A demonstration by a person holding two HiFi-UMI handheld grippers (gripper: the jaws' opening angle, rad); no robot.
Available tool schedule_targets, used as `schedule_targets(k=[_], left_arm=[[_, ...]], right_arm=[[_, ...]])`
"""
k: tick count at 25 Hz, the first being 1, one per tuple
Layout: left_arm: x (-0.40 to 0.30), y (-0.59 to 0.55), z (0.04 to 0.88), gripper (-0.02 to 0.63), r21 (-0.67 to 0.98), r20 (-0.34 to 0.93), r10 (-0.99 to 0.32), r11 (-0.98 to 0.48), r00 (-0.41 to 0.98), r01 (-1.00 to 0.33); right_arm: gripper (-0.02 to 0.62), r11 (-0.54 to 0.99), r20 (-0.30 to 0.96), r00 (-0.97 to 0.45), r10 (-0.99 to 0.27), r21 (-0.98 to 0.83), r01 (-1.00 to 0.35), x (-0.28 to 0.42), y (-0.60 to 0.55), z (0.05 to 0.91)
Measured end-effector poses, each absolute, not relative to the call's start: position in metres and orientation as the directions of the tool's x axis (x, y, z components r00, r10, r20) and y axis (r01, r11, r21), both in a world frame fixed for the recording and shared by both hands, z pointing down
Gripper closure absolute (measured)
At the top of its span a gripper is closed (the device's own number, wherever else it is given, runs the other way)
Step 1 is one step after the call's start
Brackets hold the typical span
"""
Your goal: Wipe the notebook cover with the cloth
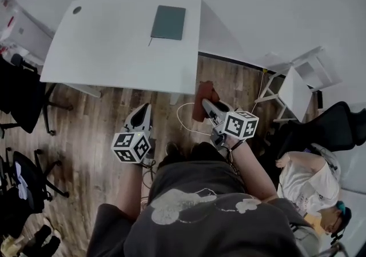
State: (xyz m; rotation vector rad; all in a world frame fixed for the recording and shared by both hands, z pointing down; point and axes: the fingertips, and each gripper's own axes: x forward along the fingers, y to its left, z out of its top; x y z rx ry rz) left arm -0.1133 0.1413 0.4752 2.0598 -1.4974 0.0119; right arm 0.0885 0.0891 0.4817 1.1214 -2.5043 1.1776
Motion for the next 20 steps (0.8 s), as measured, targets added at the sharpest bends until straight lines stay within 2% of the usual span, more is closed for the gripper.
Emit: schedule_targets(k=[8,15,20], left_arm=[[-0.103,0.095,0.479,0.598,0.460,0.353,-0.866,-0.169,0.354,-0.872],[-0.104,0.038,0.471,0.598,0.402,0.374,-0.886,-0.113,0.275,-0.909],[-0.092,-0.009,0.459,0.598,0.354,0.382,-0.893,-0.097,0.238,-0.930]], right_arm=[[0.492,0.422,0.421,-0.728,-0.541,-0.613,-0.668,0.085,0.033,0.487],[0.492,0.462,0.372,-0.784,-0.497,-0.651,-0.602,0.075,-0.046,0.488],[0.492,0.473,0.311,-0.810,-0.498,-0.685,-0.554,0.092,-0.107,0.471]])
